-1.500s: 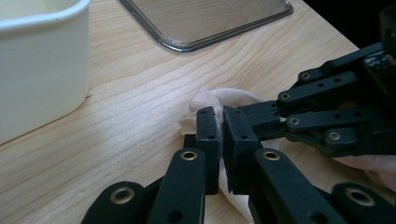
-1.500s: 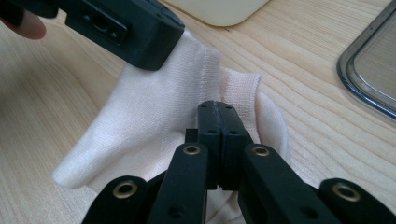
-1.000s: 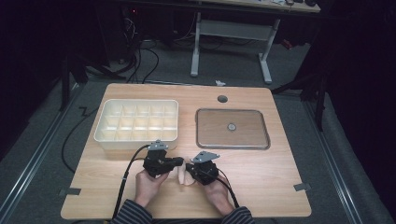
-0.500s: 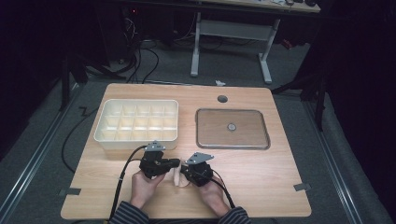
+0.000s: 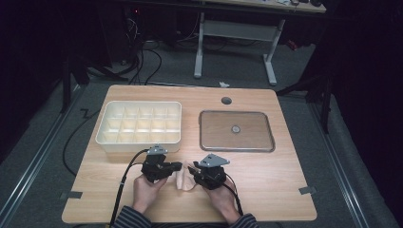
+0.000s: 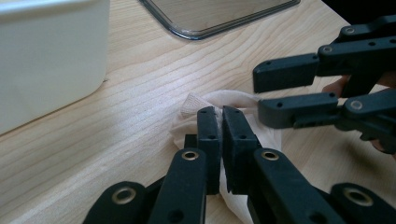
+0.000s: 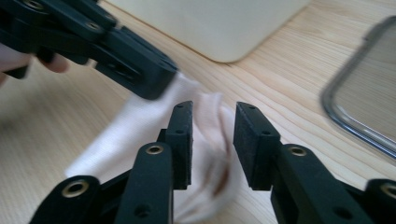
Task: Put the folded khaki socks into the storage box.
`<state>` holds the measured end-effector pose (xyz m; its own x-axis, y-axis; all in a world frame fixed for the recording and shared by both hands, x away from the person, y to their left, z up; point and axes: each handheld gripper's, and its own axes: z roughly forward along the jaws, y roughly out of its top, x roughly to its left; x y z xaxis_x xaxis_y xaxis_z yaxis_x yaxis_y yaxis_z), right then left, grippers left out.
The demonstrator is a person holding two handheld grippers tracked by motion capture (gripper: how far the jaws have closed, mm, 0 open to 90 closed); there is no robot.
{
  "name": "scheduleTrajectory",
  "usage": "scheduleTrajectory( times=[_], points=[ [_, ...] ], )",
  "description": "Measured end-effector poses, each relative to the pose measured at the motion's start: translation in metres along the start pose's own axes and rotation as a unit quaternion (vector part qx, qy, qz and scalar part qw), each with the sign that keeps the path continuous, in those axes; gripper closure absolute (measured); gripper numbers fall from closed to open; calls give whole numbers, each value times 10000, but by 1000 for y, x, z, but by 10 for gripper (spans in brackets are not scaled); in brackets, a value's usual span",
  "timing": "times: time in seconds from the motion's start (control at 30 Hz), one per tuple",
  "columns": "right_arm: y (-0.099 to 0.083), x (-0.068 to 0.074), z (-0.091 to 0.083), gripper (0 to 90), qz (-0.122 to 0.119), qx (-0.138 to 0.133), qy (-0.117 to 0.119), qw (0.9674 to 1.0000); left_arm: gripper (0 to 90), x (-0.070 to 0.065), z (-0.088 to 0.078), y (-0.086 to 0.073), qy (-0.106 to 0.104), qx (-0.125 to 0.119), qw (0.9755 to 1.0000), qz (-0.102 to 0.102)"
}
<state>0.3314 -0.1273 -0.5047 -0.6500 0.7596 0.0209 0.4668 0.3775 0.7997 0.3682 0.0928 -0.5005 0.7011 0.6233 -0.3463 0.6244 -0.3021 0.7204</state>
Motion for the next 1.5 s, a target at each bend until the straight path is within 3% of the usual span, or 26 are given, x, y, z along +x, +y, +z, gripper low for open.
scheduleTrajectory(
  times=[0.07,0.2,0.47,0.77,0.97,1.23,1.5],
  points=[
    [-3,-4,-2,628,71,54,-103,9999,870,0,0,0,16,-3,10000,-27],
    [-12,-12,-4,579,457,56,-34,9989,869,1,0,0,41,-21,10000,-44],
    [-21,-12,2,578,620,220,164,9977,868,-3,1,2,57,-35,10000,-40],
    [-22,-9,14,651,482,390,174,9979,868,-7,1,4,63,-23,10000,55],
    [-21,-7,16,687,265,393,131,9988,868,-7,1,6,29,-67,10000,16],
    [-15,-5,20,710,88,462,126,9988,867,-10,0,13,68,49,9998,195],
    [-14,-5,21,712,11,488,130,9987,866,-10,4,21,-83,51,9997,223]
  ],
)
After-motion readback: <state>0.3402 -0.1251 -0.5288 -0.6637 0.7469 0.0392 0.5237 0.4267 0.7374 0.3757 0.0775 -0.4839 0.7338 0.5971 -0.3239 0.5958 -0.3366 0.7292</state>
